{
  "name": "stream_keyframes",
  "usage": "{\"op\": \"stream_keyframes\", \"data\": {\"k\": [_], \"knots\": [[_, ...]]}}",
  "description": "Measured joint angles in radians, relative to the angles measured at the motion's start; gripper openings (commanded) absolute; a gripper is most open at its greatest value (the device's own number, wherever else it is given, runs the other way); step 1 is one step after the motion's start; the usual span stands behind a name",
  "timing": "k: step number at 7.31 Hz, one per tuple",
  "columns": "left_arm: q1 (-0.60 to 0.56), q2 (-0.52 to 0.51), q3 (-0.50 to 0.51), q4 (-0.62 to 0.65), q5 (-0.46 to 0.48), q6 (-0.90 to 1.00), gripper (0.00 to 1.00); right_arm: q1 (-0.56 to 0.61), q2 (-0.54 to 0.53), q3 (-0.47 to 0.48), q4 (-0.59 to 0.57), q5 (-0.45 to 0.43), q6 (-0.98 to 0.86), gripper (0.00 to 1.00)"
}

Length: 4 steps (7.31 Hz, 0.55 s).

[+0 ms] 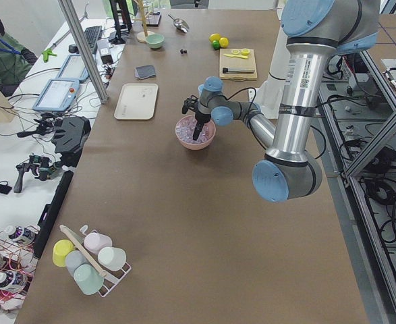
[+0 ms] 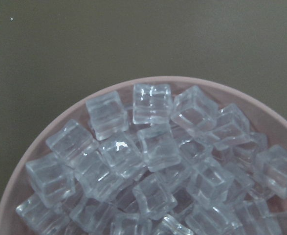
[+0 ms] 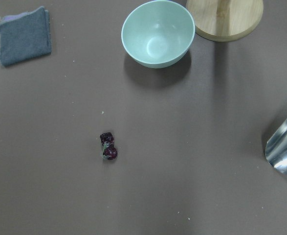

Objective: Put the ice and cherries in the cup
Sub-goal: 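Move the left gripper back over the pink bowl of ice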

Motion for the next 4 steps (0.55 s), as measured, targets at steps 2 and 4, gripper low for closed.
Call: {"op": "stream_keyframes", "data": {"k": [2,4], "knots": [[0.007,0.003,0.002,-0.001,0.0,-0.002,0.92,-0.001,0.0,0.0,0.0,0.0,0.0,1.0],[0.026,0.004,0.003,-0.001,0.001,-0.002,0.92,-0.002,0.0,0.0,0.0,0.0,0.001,1.0]]}}
